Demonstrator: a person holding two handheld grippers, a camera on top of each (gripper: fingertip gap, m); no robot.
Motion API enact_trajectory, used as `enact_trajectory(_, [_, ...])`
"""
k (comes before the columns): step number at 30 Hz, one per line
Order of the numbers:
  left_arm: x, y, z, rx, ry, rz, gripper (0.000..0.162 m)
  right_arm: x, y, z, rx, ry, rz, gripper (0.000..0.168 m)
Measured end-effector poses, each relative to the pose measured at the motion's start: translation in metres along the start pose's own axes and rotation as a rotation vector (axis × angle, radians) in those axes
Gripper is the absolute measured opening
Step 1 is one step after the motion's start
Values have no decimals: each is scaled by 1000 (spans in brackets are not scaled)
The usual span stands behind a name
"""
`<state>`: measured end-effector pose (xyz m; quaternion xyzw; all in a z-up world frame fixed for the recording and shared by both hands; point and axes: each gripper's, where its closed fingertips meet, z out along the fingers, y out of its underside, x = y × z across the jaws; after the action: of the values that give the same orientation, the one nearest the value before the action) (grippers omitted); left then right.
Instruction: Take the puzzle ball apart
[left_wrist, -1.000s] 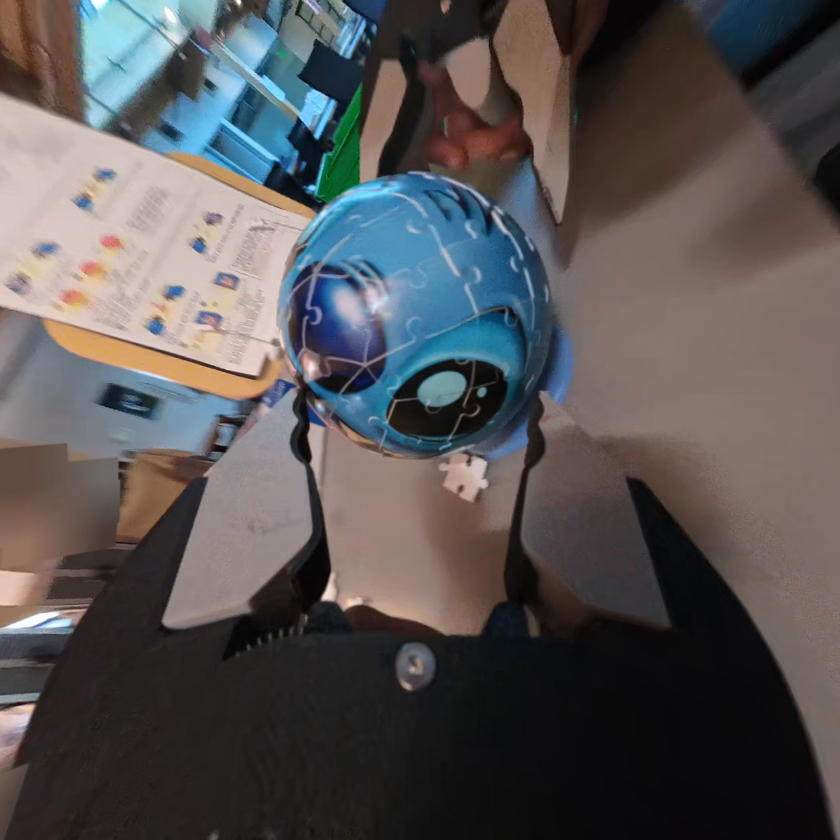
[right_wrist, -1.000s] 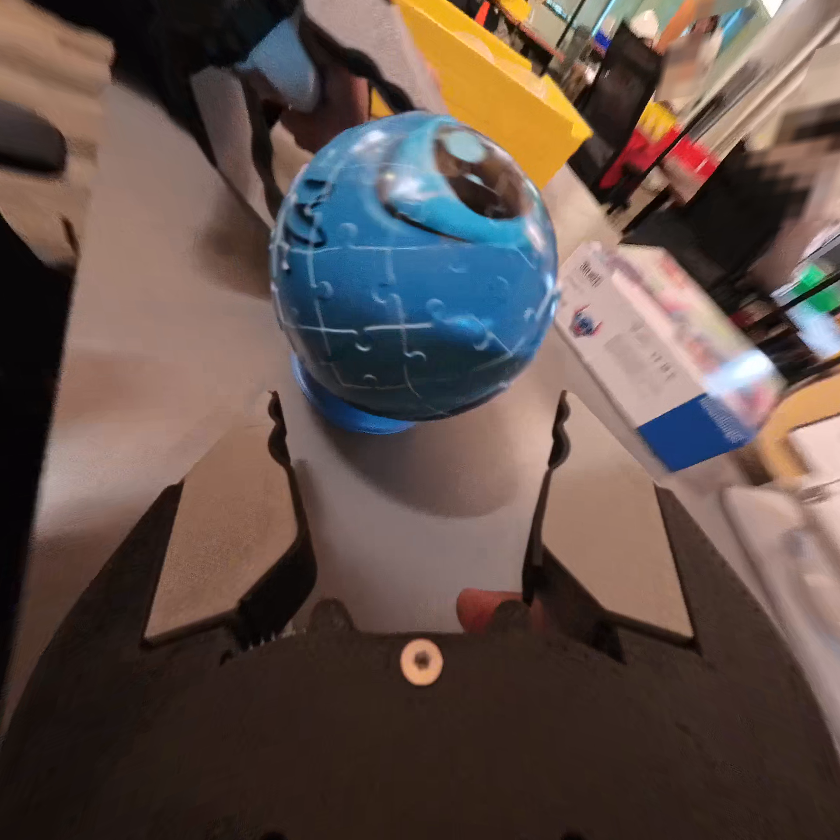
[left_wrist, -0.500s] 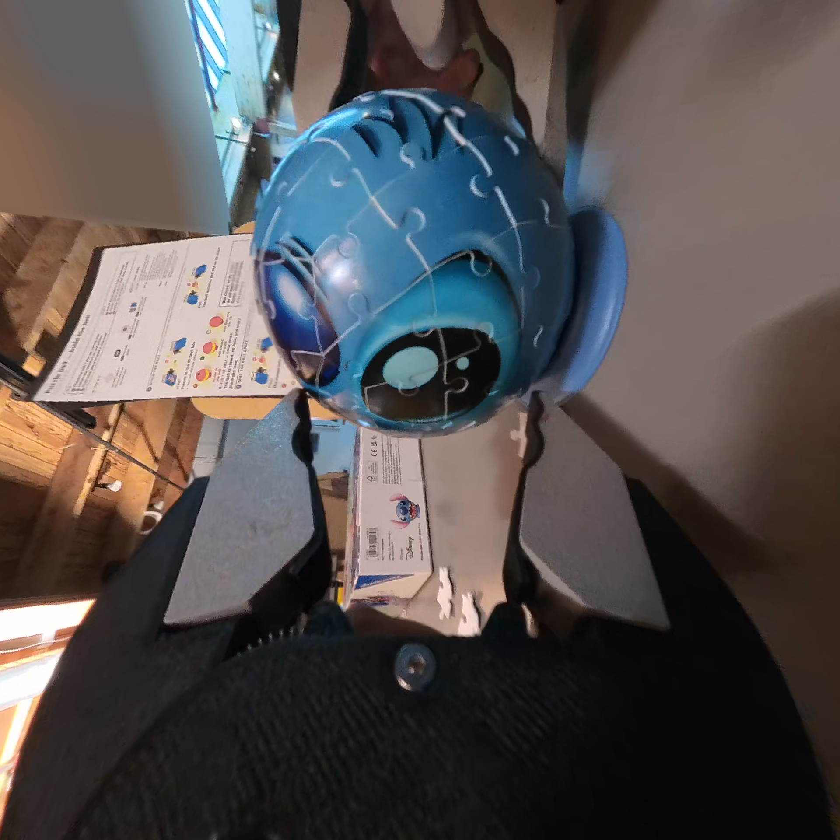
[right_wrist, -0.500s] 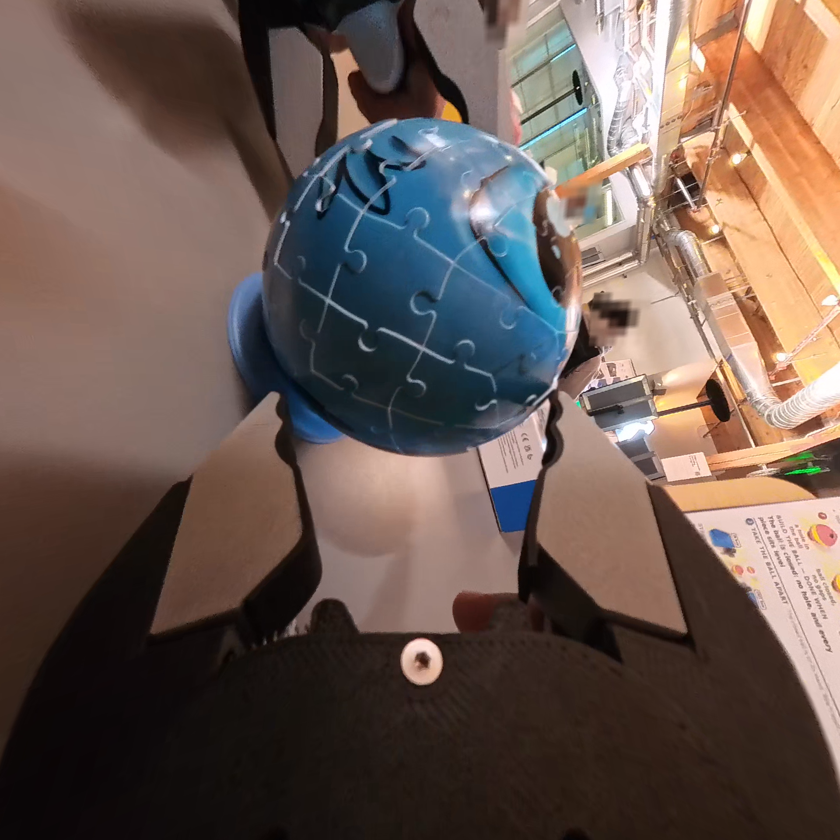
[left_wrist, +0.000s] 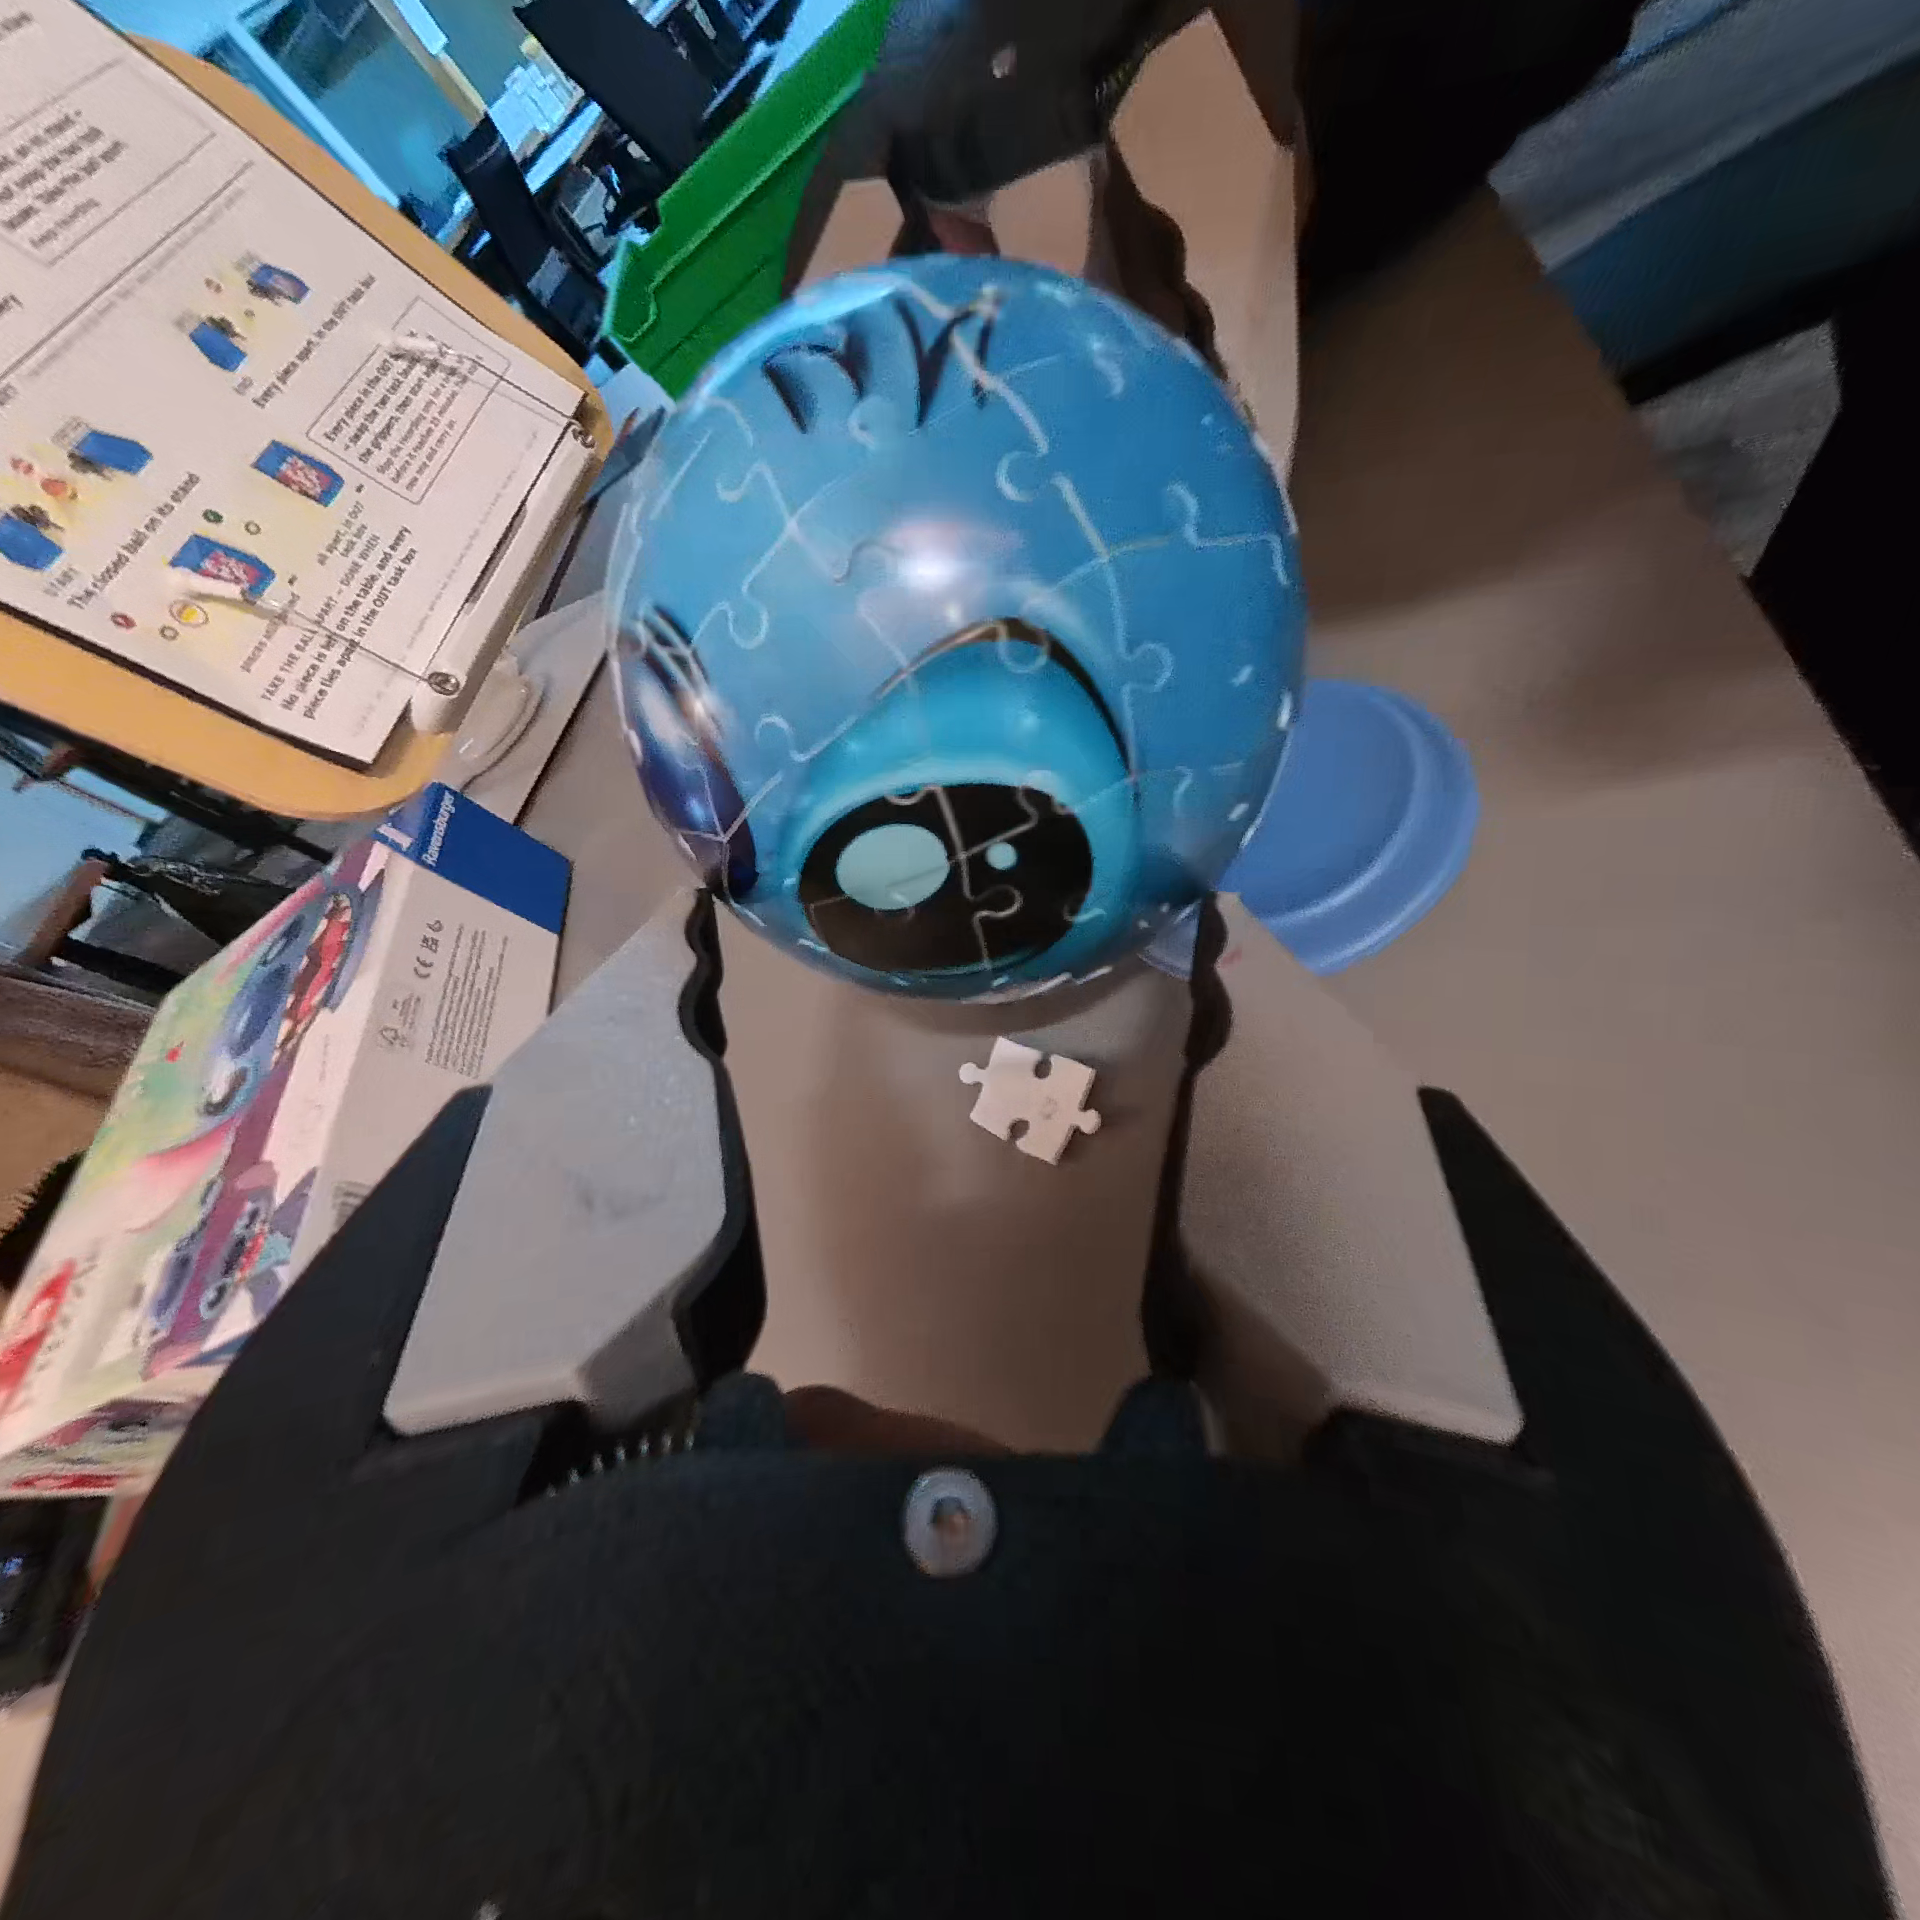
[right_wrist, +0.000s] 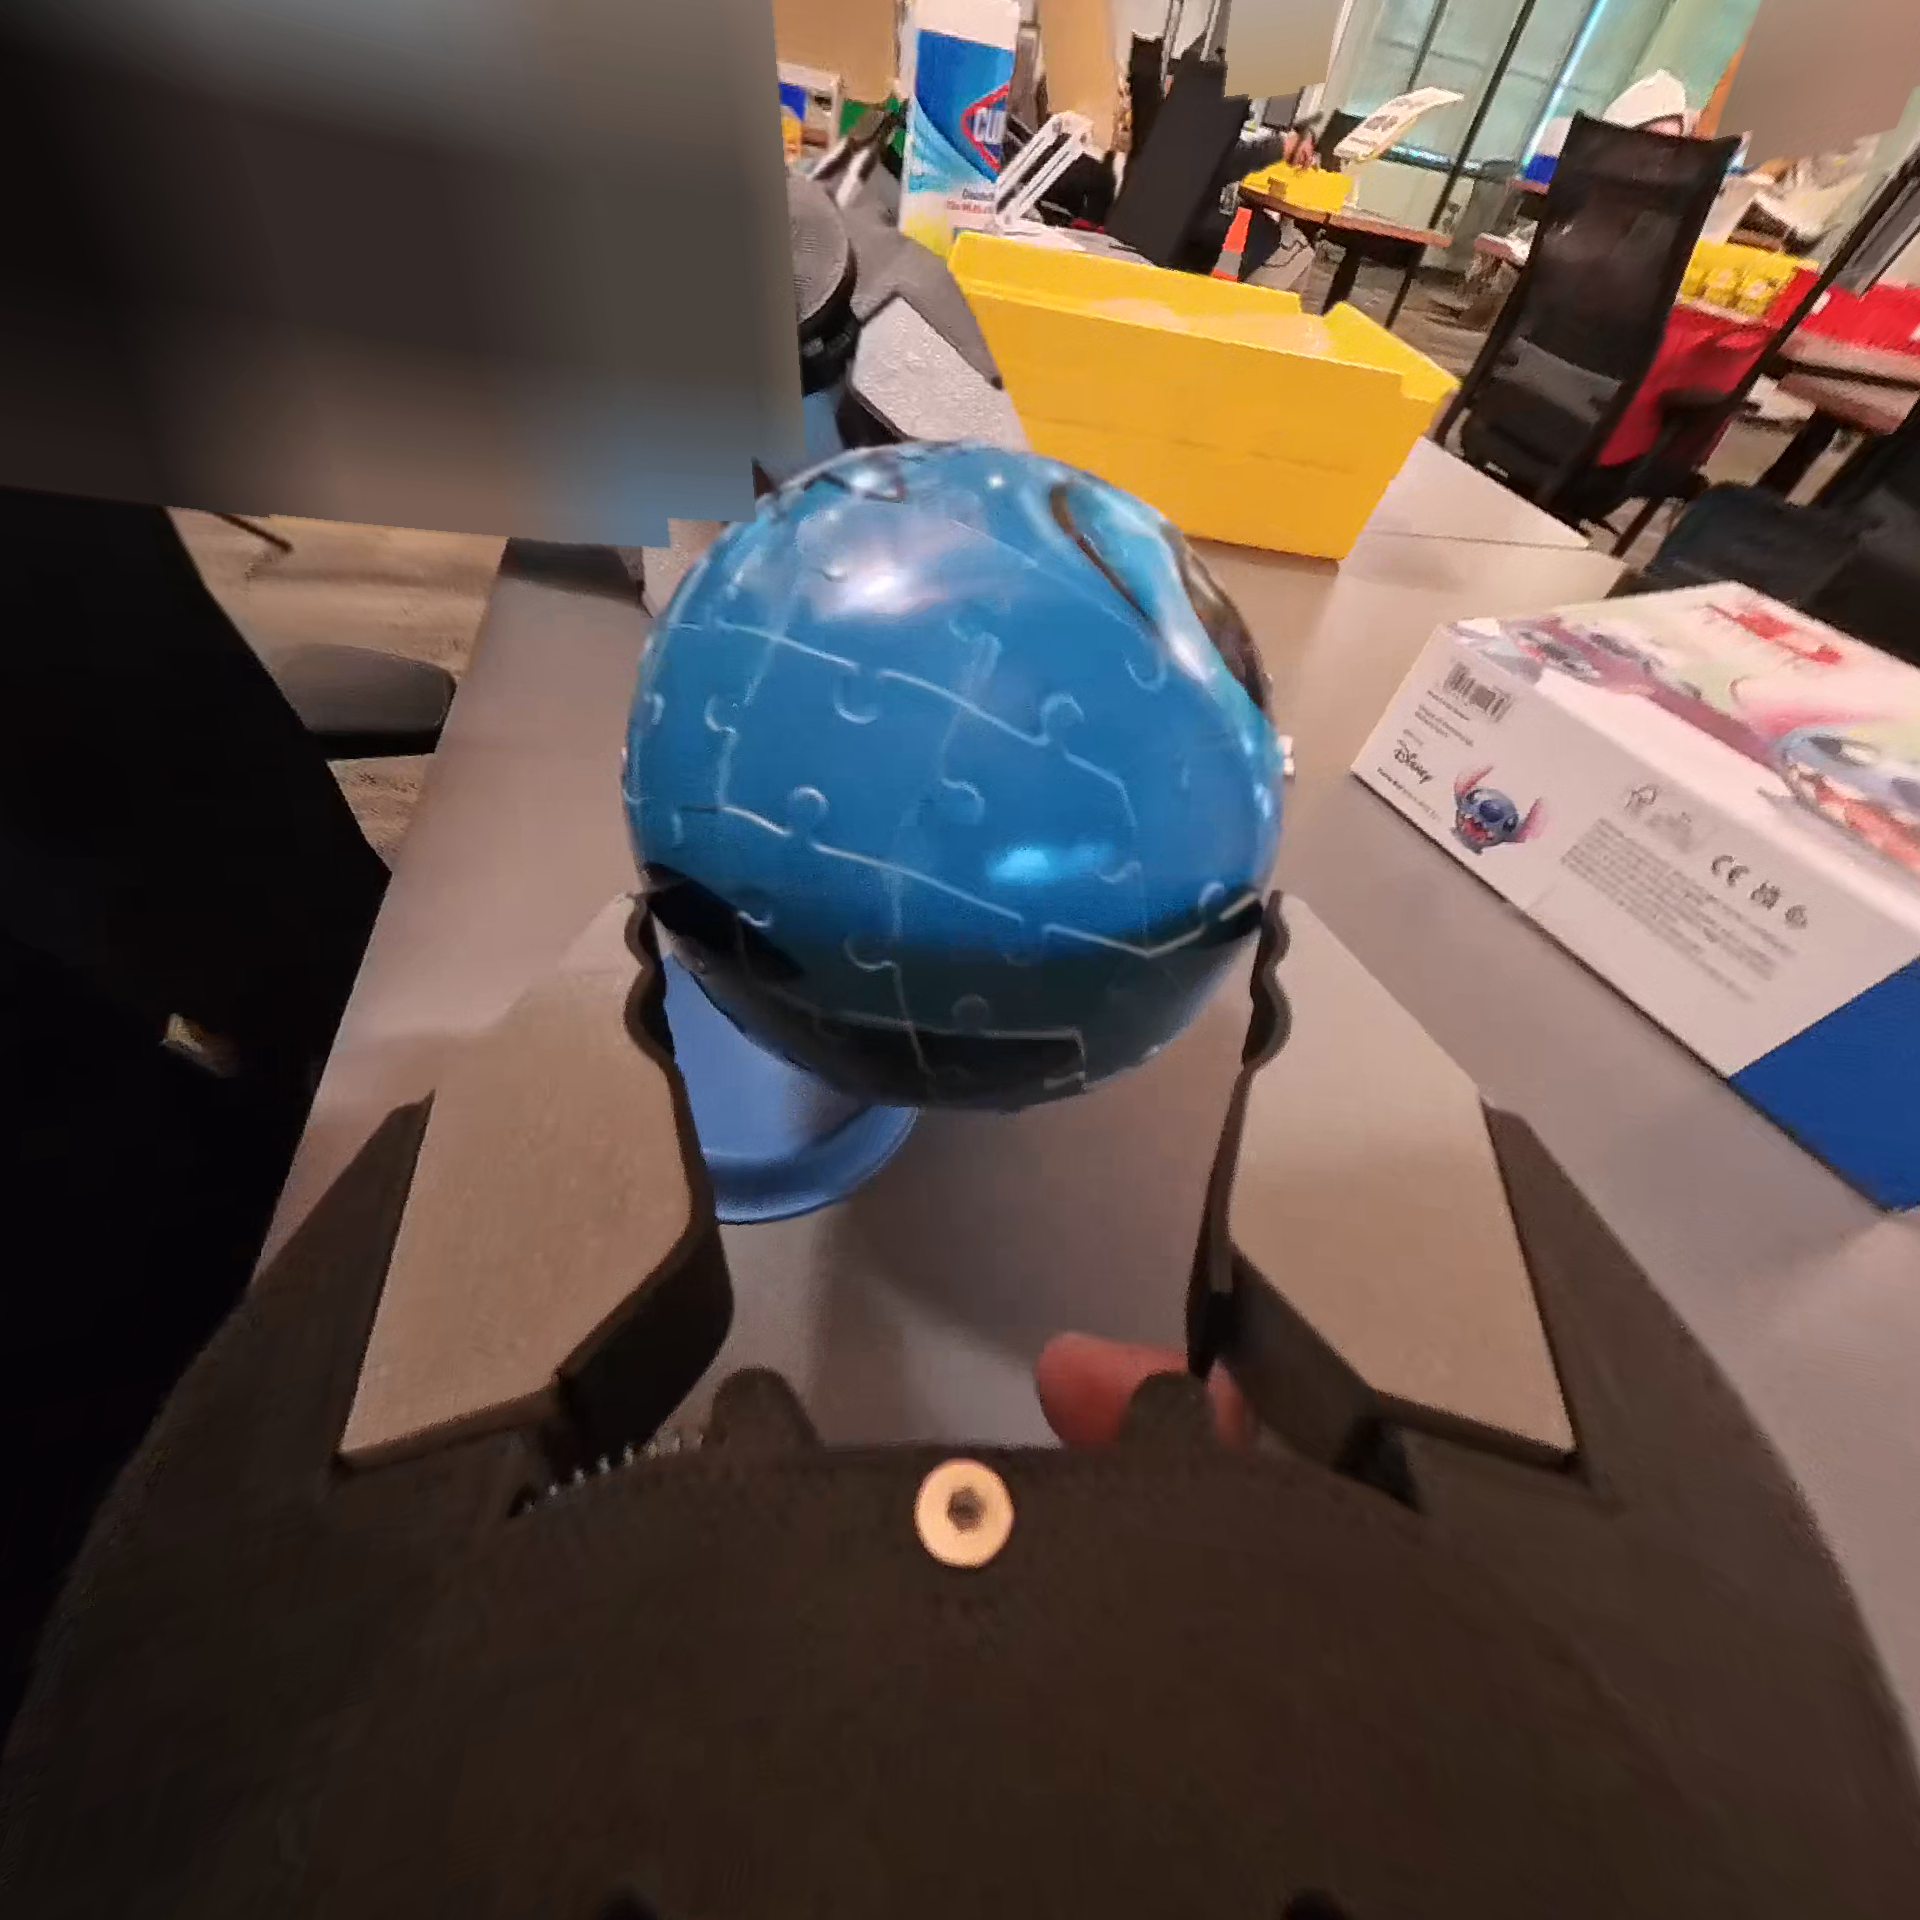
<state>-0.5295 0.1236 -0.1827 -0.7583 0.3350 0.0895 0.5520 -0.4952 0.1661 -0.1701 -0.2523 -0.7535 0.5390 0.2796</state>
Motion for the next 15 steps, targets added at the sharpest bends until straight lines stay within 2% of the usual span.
enact_trajectory(1, [0,0,0,9,-4,-16,89,3,2,-1,1,2,21,107])
enact_trajectory(4, [-1,-7,-3,83,-39,-67,82,10,0,-5,35,22,82,102])
enact_trajectory(7, [-1,-9,-1,100,-79,-51,80,12,-1,-6,32,45,52,103])
enact_trajectory(11, [0,1,3,59,-96,-28,89,11,5,-4,8,57,13,111])
enact_trajectory(15, [-7,12,6,29,-101,-63,93,14,14,-1,-31,63,10,112])
